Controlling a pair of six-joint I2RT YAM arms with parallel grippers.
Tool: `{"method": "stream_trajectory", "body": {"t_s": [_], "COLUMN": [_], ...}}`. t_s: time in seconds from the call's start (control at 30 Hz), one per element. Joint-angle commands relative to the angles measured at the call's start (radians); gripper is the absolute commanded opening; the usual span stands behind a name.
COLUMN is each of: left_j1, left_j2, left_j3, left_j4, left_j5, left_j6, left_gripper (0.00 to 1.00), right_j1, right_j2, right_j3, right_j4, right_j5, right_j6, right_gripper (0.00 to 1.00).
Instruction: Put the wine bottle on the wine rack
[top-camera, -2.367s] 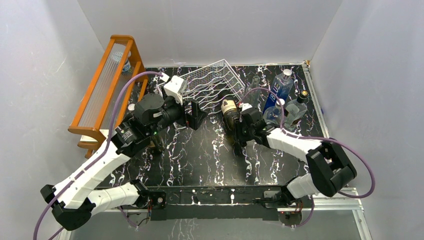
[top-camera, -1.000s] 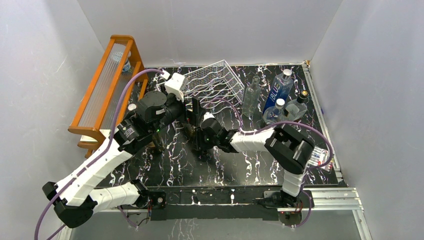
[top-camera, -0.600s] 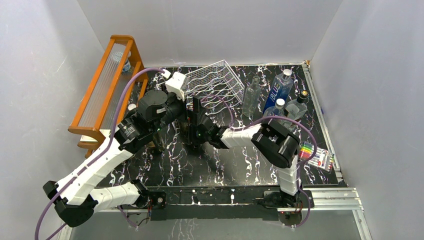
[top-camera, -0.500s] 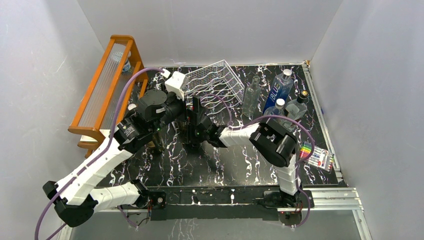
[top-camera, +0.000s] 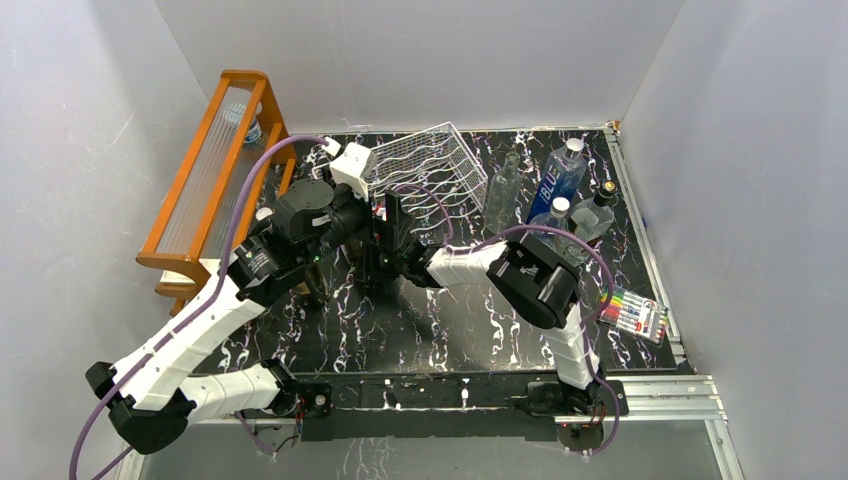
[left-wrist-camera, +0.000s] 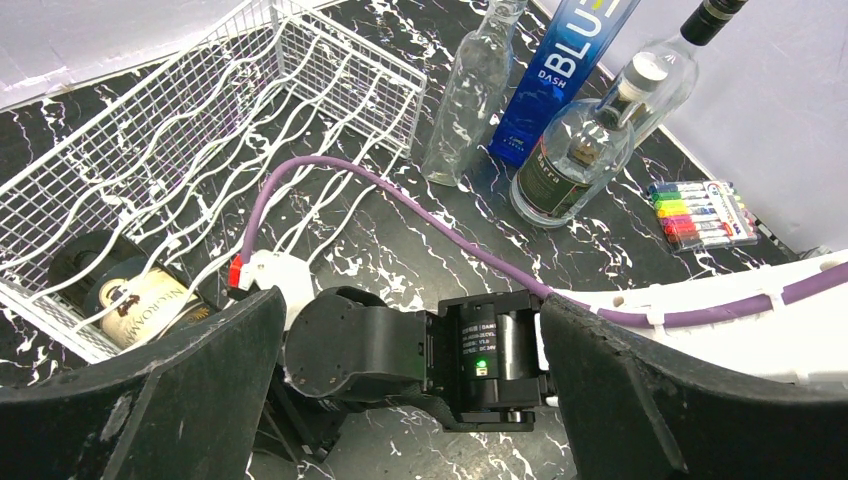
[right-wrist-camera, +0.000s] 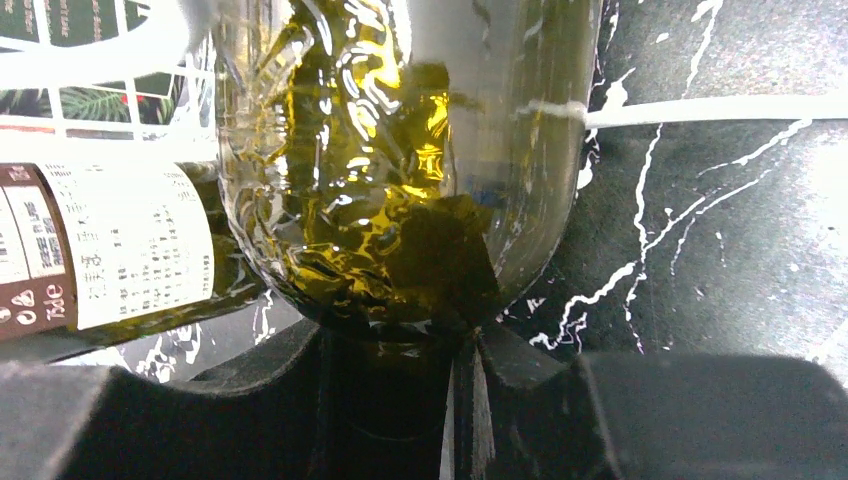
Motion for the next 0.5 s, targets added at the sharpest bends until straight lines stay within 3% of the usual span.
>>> {"method": "stream_trajectory", "body": {"t_s": [0.0, 0.17, 0.47], "left_j1": [0.003, 0.002, 0.002], "left_j2": [-0.017, -0.017, -0.025], "left_j3": [0.034, 0.033, 0.026], "left_j4": [0.001, 0.000, -0.008], "left_j5": [0.003, 0.001, 0.004], "left_j6": [0.012, 0.014, 0.005], "left_gripper": [0.98, 0.98, 0.98], "right_j1": [0.006, 0.007, 0.007], "right_j2": [0.013, 0.029, -0.037], "right_j3": [0.095, 0.099, 0.046], "right_j4": [0.044, 0.029, 0.016], "right_j5": [-0.003, -0.002, 0.066], "right_j6": [0.032, 0.048, 0.009], "right_gripper": [0.18, 0.30, 0.68]}}
